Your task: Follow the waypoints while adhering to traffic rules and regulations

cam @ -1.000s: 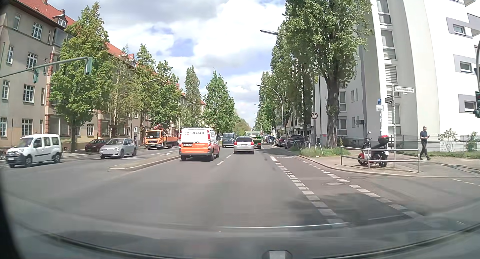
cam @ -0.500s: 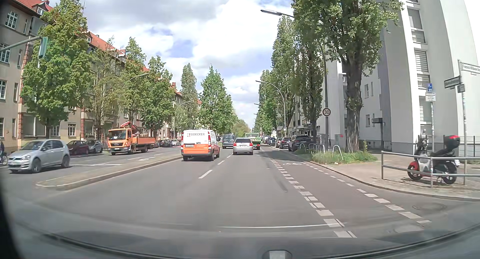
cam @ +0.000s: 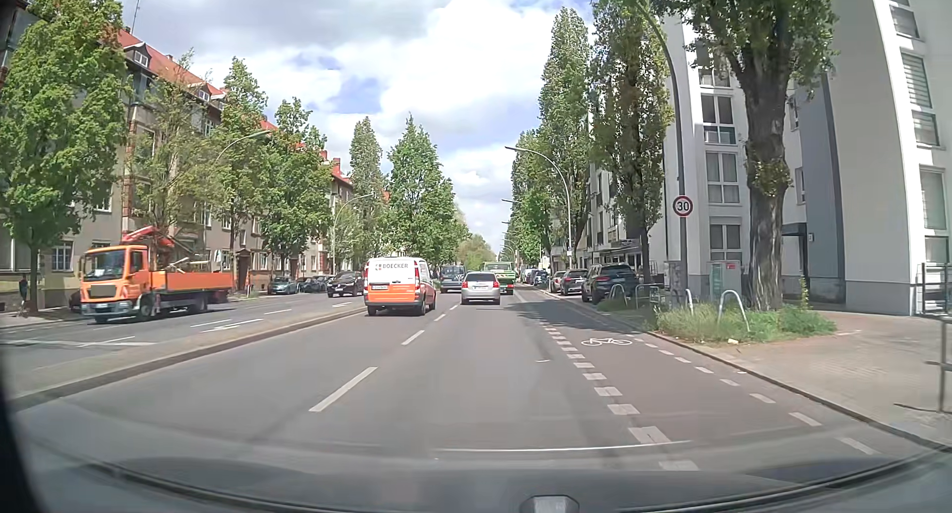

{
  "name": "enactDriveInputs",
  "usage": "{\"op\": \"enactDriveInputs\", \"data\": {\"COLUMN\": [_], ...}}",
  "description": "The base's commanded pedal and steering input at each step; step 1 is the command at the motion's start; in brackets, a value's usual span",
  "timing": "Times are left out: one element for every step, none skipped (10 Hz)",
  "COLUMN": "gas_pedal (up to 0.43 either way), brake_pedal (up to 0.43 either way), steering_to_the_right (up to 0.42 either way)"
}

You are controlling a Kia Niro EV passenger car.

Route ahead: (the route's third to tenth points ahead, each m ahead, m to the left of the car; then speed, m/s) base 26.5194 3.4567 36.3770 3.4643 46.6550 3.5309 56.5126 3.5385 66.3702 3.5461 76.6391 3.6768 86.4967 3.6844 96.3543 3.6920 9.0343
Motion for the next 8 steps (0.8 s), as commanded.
{"op": "enactDriveInputs", "data": {"gas_pedal": [0.000, 0.000, 0.000, 0.000, 0.000, 0.000, 0.000, 0.000], "brake_pedal": [0.195, 0.195, 0.201, 0.195, 0.195, 0.146, 0.085, 0.116], "steering_to_the_right": [-0.002, -0.005, -0.006, -0.009, -0.011, -0.011, -0.011, -0.011]}}
